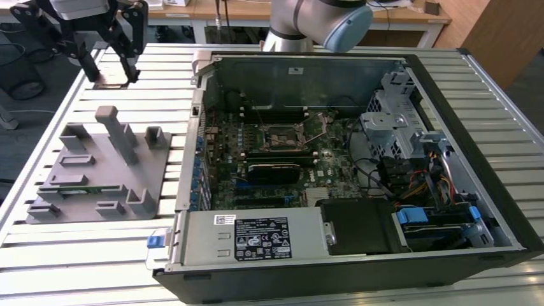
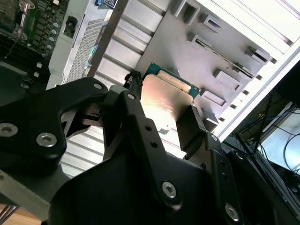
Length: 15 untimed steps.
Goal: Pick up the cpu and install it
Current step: 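Pick up the cpu and move it towards the insertion slot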
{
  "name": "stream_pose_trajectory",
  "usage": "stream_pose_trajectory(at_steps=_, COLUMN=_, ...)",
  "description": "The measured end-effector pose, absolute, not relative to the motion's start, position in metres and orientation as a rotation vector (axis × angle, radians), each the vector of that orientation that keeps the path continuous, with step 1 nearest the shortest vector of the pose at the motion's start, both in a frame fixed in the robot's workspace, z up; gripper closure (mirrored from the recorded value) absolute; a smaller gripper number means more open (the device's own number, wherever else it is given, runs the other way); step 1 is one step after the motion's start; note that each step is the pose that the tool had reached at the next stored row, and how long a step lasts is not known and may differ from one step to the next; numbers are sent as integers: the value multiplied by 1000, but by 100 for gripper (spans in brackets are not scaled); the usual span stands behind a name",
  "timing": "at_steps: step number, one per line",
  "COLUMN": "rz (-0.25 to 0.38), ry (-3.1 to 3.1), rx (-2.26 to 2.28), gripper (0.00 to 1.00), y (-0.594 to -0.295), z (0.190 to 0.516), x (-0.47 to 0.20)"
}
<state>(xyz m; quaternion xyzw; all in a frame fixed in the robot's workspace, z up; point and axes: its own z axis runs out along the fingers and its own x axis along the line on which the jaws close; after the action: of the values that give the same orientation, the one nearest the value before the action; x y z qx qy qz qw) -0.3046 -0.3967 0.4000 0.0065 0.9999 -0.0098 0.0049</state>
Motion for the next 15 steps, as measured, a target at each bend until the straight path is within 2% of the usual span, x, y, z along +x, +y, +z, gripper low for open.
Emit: stream_pose_trajectory(at_steps=15, rz=-31, ry=3131, rx=21, gripper=46, y=-397, z=400, x=-283)
